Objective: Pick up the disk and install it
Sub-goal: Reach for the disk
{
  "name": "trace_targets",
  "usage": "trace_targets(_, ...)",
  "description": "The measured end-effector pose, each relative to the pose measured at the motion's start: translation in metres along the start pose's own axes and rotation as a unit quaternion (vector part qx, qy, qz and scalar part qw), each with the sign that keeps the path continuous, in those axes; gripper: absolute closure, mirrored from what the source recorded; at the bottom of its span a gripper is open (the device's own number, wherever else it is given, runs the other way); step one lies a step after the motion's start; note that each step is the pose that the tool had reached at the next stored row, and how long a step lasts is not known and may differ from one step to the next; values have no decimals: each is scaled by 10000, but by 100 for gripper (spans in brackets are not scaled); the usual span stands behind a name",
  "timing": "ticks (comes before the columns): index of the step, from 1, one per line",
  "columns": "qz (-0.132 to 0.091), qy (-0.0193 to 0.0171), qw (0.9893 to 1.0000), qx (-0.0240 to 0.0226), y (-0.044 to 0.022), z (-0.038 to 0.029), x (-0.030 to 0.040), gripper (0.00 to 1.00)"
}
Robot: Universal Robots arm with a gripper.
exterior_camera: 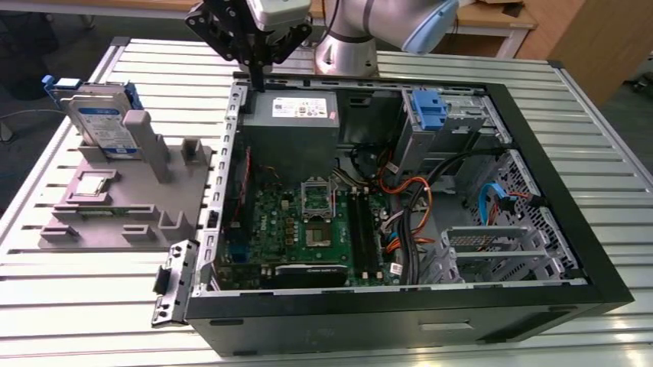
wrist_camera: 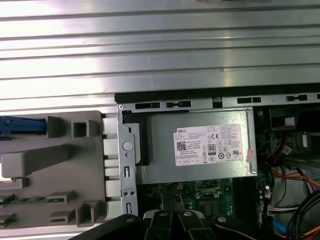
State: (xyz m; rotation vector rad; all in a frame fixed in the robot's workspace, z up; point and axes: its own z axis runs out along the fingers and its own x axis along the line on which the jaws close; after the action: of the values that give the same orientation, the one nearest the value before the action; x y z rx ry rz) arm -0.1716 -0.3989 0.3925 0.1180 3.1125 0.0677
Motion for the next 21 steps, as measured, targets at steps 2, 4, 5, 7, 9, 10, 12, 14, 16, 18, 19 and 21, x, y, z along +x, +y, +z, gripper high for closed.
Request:
trace_targets(2,0,0,10000,0,-1,-1,14,89)
trace_targets(4,0,0,10000,0,-2,-1,29,89)
trace_targets(5,0,0,10000,0,-2,-1,36,89)
trace_targets(7,0,0,10000,0,-3,-1,48,89)
trace_targets(9,0,0,10000,0,-4,-2,57,89)
trace_targets(10,0,0,10000,0,-4,-2,61,89)
trace_targets(12,0,0,10000,0,-5,-2,71,89)
trace_targets(14,0,0,10000,0,-7,-3,86,89)
trace_targets(16,0,0,10000,0,-7,-3,99,89)
trace_targets(18,-1,0,10000,0,-7,-3,102,89)
trace_targets(19,-1,0,10000,0,-7,-3,102,89)
trace_targets(21,0,0,10000,0,-8,-3,103,89)
